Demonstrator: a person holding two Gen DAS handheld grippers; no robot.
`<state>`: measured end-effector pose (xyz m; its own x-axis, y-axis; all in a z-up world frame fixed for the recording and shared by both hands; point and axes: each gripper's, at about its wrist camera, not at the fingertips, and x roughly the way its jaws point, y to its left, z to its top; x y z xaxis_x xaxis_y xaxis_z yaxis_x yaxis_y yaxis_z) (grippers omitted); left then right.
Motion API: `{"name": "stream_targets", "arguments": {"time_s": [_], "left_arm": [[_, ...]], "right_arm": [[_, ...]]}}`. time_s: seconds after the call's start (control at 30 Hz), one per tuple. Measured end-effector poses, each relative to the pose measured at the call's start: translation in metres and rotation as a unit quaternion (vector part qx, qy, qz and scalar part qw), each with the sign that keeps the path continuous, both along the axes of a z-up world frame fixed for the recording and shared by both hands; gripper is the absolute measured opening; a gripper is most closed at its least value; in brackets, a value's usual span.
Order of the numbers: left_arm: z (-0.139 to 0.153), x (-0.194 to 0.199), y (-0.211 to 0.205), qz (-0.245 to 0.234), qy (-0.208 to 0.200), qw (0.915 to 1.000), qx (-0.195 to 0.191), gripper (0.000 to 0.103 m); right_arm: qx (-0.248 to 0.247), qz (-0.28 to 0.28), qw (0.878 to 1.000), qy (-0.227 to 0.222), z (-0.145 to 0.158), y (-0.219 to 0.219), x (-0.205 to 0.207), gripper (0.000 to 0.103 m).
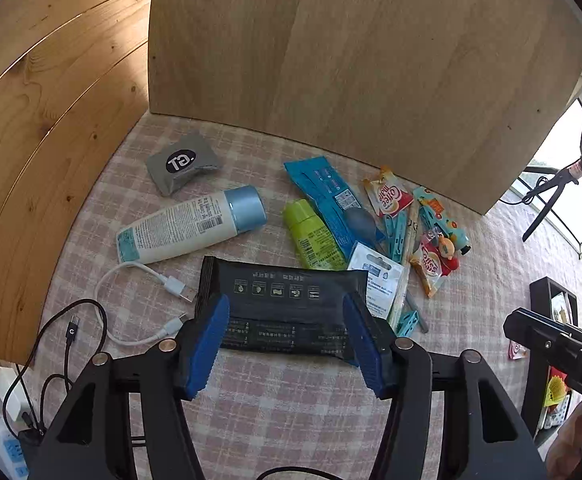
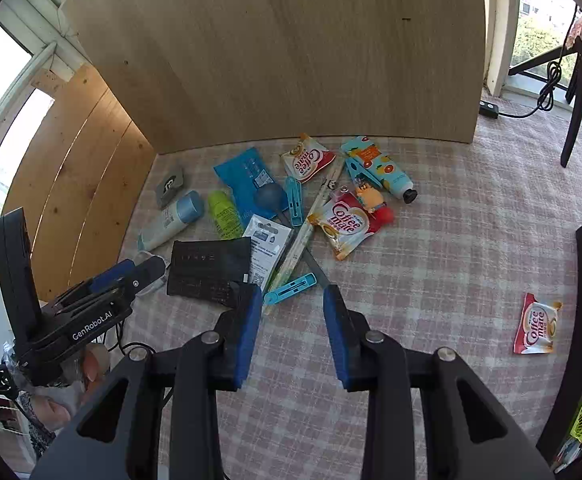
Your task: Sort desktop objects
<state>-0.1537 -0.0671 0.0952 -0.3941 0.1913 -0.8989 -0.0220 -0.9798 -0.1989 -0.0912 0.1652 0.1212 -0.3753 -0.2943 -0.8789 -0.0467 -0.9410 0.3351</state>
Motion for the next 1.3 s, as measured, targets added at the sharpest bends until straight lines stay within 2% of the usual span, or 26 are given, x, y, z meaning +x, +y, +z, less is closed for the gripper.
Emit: {"name": "stream_targets", "arguments": {"time_s": [0.17, 0.27, 0.5, 0.77, 0.9, 1.03, 1.1, 1.2, 1.3], "left_arm": [[-0.025, -0.026, -0.018, 0.015, -0.022, 0.9995, 0.019, 0.039], [-0.037, -0.035, -0.018, 0.008, -0.027, 0.9995, 0.017, 0.037], [-0.053, -0.053, -0.017, 0.005, -0.025, 0.9994, 0.022, 0.029], [-0.071, -0.067, -0.016, 0.008, -0.03, 0.9993, 0.02, 0.023], [-0.078, -0.064, -0.015, 0.003, -0.031, 0.9994, 0.016, 0.021], [-0.078, -0.051, -0.011, -0.01, -0.037, 0.9989, 0.027, 0.021], [-0.077, -0.038, -0.009, -0.01, -0.039, 0.9988, 0.029, 0.021], [-0.078, -0.014, -0.004, -0.017, -0.05, 0.9972, 0.053, 0.021], [-0.075, 0.017, 0.015, -0.042, -0.042, 0.9976, 0.036, 0.02]], "right_arm": [[-0.001, 0.035, 0.999, -0.029, -0.024, -0.049, -0.039, 0.022], [-0.005, 0.045, 0.998, -0.043, -0.037, -0.066, -0.069, 0.022], [0.012, 0.08, 0.996, -0.045, -0.054, -0.104, -0.132, 0.022], [0.024, 0.108, 0.992, -0.056, -0.084, -0.13, -0.178, 0.019], [0.024, 0.128, 0.989, -0.073, -0.099, -0.135, -0.178, 0.009], [0.014, 0.147, 0.986, -0.082, -0.102, -0.131, -0.16, 0.008], [0.014, 0.154, 0.984, -0.087, -0.103, -0.126, -0.145, 0.008], [0.024, 0.178, 0.98, -0.09, -0.105, -0.118, -0.114, 0.008], [0.045, 0.186, 0.977, -0.097, -0.112, -0.101, -0.081, 0.008]]}}
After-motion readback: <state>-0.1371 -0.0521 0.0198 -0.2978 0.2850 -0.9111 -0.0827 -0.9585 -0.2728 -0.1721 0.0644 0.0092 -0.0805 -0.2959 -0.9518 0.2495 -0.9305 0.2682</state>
